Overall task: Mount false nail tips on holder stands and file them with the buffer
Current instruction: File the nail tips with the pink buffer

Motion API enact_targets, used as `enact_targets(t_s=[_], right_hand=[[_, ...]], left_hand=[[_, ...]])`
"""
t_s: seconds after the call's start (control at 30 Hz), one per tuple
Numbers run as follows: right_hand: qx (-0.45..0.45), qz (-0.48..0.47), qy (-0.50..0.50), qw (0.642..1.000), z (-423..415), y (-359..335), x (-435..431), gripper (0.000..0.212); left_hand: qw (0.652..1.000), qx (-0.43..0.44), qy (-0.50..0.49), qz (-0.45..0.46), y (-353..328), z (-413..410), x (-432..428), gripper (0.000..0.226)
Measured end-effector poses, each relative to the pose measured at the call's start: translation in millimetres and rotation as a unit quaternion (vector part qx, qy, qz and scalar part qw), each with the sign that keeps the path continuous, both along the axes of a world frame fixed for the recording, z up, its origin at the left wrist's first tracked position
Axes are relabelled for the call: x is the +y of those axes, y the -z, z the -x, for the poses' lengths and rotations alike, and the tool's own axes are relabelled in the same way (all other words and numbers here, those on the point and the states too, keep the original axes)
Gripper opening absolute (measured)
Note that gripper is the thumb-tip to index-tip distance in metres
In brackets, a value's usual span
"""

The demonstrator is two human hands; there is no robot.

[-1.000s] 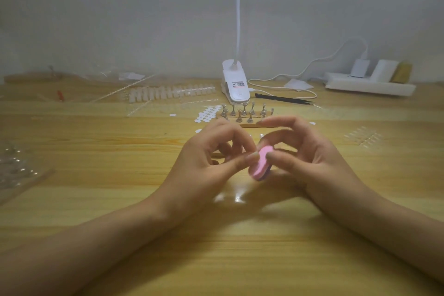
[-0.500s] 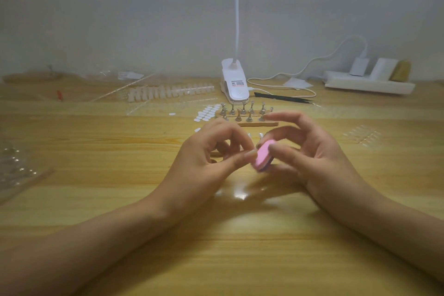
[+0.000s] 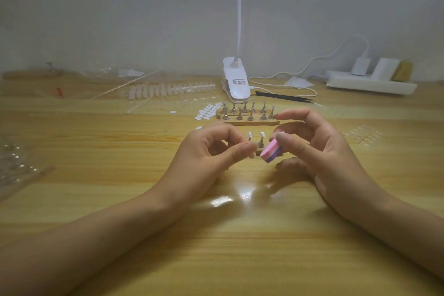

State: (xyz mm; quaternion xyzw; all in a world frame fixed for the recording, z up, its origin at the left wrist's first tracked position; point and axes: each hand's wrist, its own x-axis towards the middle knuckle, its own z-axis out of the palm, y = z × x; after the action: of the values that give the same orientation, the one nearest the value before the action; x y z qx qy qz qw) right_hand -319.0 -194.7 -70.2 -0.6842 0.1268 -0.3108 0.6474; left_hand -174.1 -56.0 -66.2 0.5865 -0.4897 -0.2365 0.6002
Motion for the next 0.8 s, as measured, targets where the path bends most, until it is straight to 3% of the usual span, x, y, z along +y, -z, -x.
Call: enact_targets(t_s=[0.23,0.33,0.43,0.57,0.7,0.8], right_hand=[[0.020,0.047,-0.054,0.997,1,1,4,0.042],[-0.017,0.026,-0.004,1.000,0,-1,3,0.044],[-0.029,0.014,0.034,0.999,2,-4,1,0.047],[-0.006,0.072,-0.060,0.996,2,-1,9,0.044],[-0.092,0.034,0.025,0.995,2,-6,-7,0.041],[-0.081,0.014,0.084,0.993,6,-13,-35,0.044]], left_hand=[[1.000,-0.018,0.010,0.003,0,0,0,0.018],[0.996,-0.089,0.014,0.000,1,1,0,0.017],[0.996,-0.091,0.002,0.003,1,1,0,0.018],[0.996,-0.083,-0.009,0.009,1,0,0,0.022],[0.998,-0.069,0.001,0.001,1,1,0,0.021],[0.998,-0.066,0.004,0.003,1,1,1,0.023]])
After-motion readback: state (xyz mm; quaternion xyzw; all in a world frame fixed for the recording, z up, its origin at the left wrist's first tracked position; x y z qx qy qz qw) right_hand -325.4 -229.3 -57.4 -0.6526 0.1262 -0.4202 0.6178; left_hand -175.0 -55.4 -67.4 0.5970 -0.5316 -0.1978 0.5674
